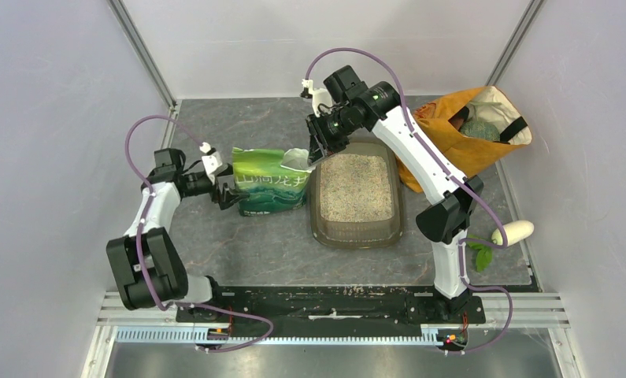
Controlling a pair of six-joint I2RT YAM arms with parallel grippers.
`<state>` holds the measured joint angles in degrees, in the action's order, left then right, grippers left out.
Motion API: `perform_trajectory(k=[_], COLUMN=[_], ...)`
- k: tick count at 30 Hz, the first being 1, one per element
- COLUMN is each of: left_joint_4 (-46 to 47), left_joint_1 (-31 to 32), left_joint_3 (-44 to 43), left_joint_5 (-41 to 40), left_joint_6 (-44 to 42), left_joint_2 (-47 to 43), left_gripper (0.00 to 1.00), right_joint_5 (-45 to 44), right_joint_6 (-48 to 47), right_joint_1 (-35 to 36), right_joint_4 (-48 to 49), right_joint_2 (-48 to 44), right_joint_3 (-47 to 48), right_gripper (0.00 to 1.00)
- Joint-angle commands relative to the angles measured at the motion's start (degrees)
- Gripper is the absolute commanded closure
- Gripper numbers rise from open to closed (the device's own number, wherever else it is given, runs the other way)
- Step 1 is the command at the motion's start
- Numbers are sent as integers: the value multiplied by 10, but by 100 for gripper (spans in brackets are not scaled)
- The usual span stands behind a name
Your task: Fill the litter box with clean litter
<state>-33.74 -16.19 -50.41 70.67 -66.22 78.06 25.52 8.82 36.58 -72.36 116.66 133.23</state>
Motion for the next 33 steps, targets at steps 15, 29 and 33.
perform_trajectory(k=[15,29,33], left_joint_4=[-14,-246,-308], left_joint_1=[55,70,99], left_joint_3=[-31,-156,-195], left_joint_5=[-3,-120,-175], left_joint_6=[-74,-149,-158], left_joint_2=[76,-67,-89], left_gripper=[70,98,98], right_joint_5=[-20,-18,-23], right_joint_6=[-17,-25,-29], right_joint_1=[-5,-12,-12], right_joint_4=[-26,-18,-6], right_joint_2=[5,-11,-19], right_joint_3=[19,11,-12], right_gripper=[100,100,100])
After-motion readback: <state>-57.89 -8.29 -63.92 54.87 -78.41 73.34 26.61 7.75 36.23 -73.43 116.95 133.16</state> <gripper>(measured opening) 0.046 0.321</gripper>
